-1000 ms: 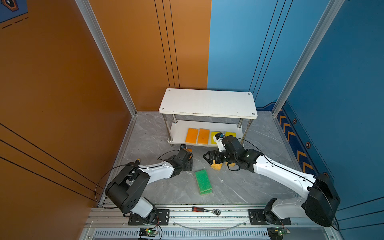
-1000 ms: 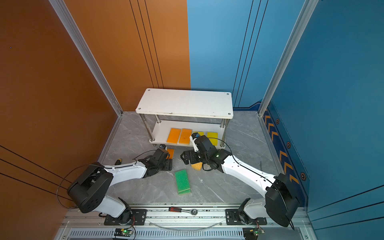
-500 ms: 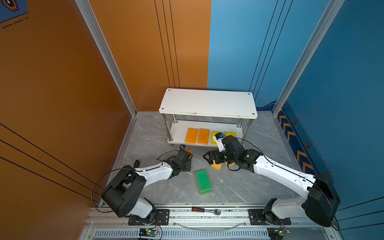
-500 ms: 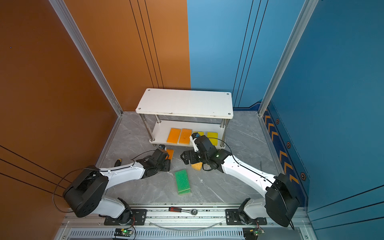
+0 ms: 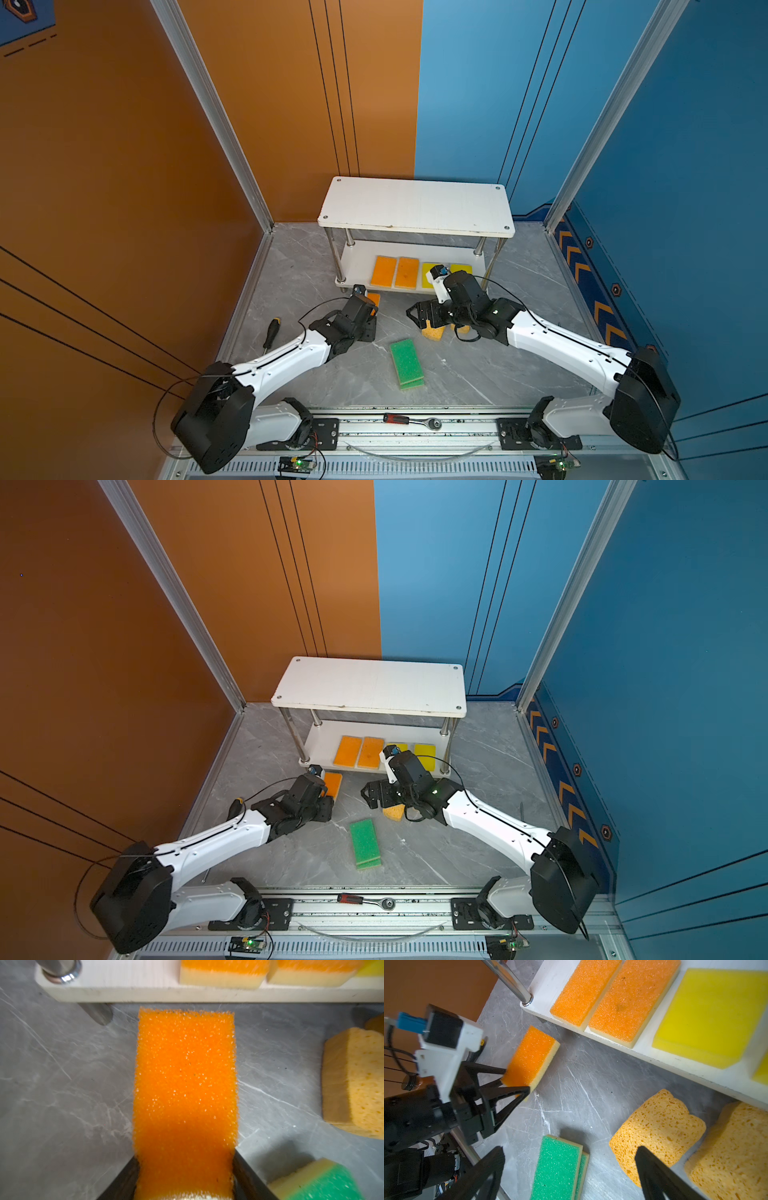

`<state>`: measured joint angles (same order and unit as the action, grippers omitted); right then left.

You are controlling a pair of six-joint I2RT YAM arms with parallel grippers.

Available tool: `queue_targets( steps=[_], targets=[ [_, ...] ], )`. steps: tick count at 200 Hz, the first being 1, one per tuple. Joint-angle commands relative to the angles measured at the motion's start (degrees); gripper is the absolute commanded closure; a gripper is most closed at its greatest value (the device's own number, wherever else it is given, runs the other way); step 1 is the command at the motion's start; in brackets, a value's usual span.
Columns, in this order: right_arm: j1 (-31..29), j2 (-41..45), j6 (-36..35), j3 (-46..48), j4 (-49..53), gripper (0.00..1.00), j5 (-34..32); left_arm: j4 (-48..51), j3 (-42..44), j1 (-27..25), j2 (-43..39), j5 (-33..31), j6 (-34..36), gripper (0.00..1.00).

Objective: Place and organize the cleaning sponges onto the shelf

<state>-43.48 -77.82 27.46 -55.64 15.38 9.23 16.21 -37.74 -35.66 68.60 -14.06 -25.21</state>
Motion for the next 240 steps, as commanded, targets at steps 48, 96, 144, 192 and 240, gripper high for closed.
queue_targets(
  steps=[48, 96, 144, 192, 240],
  targets=[
    [0.15, -0.40, 0.67, 0.13, -1.54, 0.03, 1.27, 8.84, -2.76, 3.14, -11.71, -2.36, 4.03, 0.37],
    [-0.07, -1.59, 0.57, -1.09, -1.30, 0.03, 1.85, 6.64, -5.88, 7.40, -9.57, -0.41, 8.25, 0.38],
    [-0.38, -2.16, 0.75, -1.30, -1.64, 0.03, 1.76, 0.93, -8.07, 10.16, -3.92, 1.25, 12.79, 0.38],
    [-0.37, -1.90, 0.67, -1.23, -1.44, 0.03, 1.67, -4.55, -7.93, 11.24, -1.25, 1.92, 13.16, 0.37],
    [-0.46, -1.80, 0.74, -1.27, -1.35, 0.03, 1.84, -8.40, -9.63, 11.99, 2.52, 2.52, 13.48, 0.37]
  ],
)
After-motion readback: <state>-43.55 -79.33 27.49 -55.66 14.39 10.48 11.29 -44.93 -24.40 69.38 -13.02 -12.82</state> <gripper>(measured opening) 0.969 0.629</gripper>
